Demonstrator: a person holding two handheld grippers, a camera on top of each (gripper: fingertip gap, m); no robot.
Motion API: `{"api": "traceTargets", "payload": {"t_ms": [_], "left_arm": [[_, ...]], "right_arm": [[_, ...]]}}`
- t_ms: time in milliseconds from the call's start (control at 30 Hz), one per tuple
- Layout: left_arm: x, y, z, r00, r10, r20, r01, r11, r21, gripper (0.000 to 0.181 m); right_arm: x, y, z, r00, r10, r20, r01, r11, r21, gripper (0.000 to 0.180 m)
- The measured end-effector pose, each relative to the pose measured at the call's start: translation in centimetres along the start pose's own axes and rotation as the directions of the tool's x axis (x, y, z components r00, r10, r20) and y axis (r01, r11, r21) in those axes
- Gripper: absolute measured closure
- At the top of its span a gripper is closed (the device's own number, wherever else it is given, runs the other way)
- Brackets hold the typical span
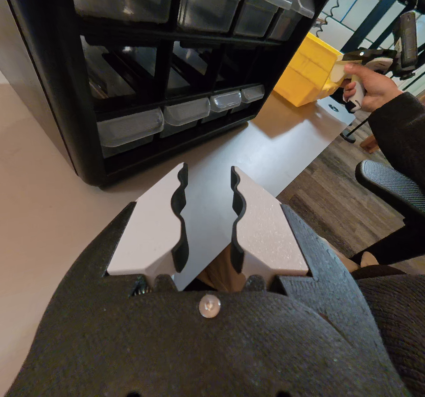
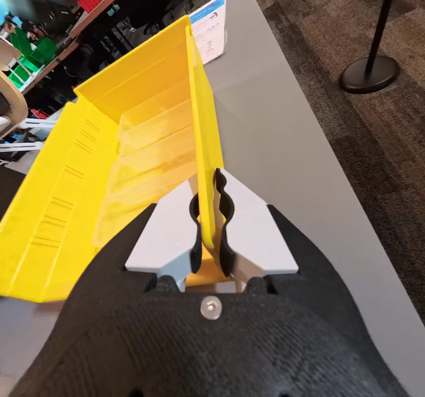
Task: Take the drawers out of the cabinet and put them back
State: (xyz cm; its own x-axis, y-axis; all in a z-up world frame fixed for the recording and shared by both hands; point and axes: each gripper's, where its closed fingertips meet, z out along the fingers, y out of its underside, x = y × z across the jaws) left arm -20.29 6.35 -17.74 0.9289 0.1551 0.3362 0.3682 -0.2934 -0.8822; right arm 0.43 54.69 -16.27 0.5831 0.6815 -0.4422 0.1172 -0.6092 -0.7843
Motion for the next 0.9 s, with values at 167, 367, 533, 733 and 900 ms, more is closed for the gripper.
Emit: {"api": "traceTargets", "payload": {"t_ms": [167,367,533,733,900], "left_arm": [[-0.1,-1.2,-0.4,1.000,0.024,-0.004,-0.024,0.999,0.041,0.145],[-5.3,-7.1,-6.1,0.979,0.006,0.202,-0.064,0.956,0.285,0.142],[-14.5,-10.6,-15.2,0.795,-0.141,0.590,-0.154,0.893,0.422,0.130],[-22.5,-8.3,-21.1,0.538,-0.099,0.837,-0.190,0.953,0.235,0.083],[-25.3,-4.0,-19.4,0.532,-0.086,0.842,-0.015,0.994,0.112,0.086]], "right_arm": [[-1.3,-1.4,-1.2,1.000,0.004,0.017,-0.005,0.999,0.039,0.175],[-3.5,-3.5,-3.7,0.999,-0.036,0.031,0.033,0.995,0.099,0.175],[-4.4,-4.0,-4.7,0.998,-0.027,0.053,0.020,0.992,0.127,0.175],[-4.2,-4.2,-5.4,0.999,-0.041,0.035,0.036,0.990,0.135,0.175],[-3.5,-3.8,-5.4,0.999,-0.028,0.021,0.025,0.991,0.133,0.175]]}}
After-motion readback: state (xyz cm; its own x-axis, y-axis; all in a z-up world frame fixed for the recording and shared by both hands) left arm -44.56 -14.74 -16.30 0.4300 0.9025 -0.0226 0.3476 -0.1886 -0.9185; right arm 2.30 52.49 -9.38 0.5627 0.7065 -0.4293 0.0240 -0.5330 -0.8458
